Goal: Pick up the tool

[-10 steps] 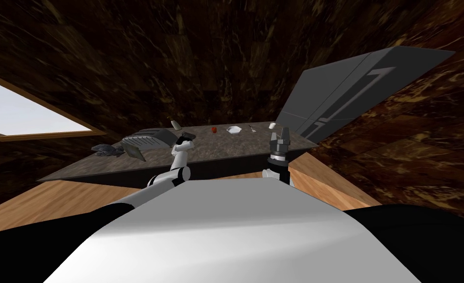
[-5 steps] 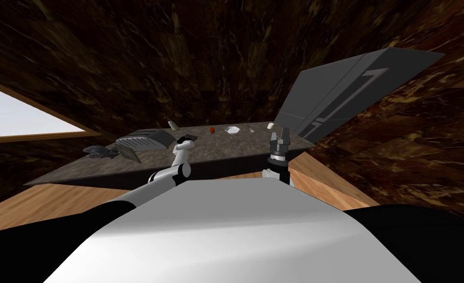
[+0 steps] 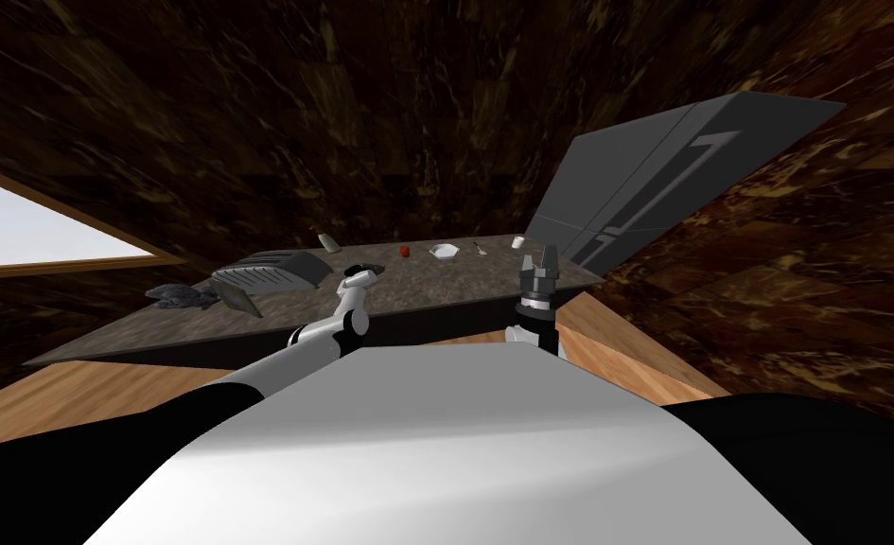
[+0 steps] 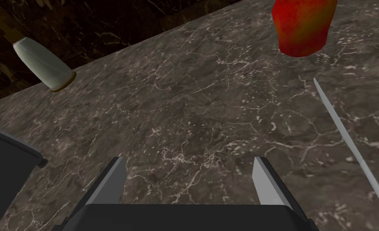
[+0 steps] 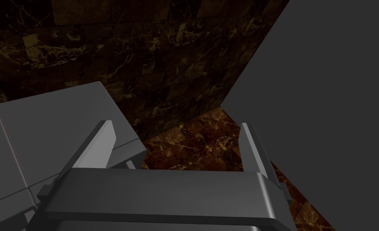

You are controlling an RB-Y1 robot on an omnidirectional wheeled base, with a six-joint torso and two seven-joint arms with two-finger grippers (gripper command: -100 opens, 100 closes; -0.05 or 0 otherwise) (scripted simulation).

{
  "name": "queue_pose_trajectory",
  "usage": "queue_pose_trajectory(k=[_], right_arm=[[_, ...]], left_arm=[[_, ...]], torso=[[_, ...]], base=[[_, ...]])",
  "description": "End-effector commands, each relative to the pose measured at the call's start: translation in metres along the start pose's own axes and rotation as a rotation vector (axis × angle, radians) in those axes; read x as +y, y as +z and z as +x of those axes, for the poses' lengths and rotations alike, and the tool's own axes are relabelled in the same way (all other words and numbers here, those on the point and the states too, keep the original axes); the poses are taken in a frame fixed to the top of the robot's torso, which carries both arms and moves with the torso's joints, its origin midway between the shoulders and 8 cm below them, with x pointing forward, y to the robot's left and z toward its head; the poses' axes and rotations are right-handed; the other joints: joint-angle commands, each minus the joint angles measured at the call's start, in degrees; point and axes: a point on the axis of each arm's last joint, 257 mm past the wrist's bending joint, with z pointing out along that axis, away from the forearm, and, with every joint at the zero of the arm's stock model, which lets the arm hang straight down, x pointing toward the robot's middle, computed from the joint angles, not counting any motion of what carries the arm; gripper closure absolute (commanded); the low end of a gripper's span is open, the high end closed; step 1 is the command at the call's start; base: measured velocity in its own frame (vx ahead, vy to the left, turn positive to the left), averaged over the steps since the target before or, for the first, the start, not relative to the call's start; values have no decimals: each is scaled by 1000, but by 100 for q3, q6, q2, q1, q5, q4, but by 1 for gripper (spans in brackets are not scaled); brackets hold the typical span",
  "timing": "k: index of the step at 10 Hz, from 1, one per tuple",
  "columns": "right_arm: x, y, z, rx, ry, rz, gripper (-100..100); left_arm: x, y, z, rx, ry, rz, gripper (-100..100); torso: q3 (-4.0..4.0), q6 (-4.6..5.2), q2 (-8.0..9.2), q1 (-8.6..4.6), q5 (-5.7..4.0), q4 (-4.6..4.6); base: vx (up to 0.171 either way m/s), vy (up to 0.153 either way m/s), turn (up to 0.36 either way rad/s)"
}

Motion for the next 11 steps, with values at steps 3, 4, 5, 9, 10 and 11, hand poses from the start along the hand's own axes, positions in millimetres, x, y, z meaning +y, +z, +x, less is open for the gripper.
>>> queue_pose_trajectory(k=[3, 4, 5, 9, 10, 11], right_arm=[[0, 0, 0, 0, 0, 0, 0], [0, 0, 0, 0, 0, 0, 0], [0, 0, 0, 0, 0, 0, 0], [0, 0, 0, 0, 0, 0, 0], [0, 0, 0, 0, 0, 0, 0], [0, 0, 0, 0, 0, 0, 0]], left_arm=[[20, 5, -19, -78, -71, -58, -100], [29, 6, -21, -105, -112, -84, -100], [33, 6, -28, -120, -113, -90, -100], [64, 4, -48, -218, -211, -168, -100], [64, 4, -48, -218, -211, -168, -100], [70, 3, -51, -240, -233, -185, -100]], torso=[[0, 1, 0, -1, -1, 1], [2, -1, 3, 2, 0, 0], [2, 0, 3, -1, -1, 1], [-1, -2, -1, 1, -1, 0], [-1, -1, -1, 5, 0, 0], [1, -3, 1, 11, 1, 0]], base=[[23, -52, -23], [19, -60, -21], [25, -49, -17], [33, -53, -27], [26, -26, -10], [22, -27, -15]])
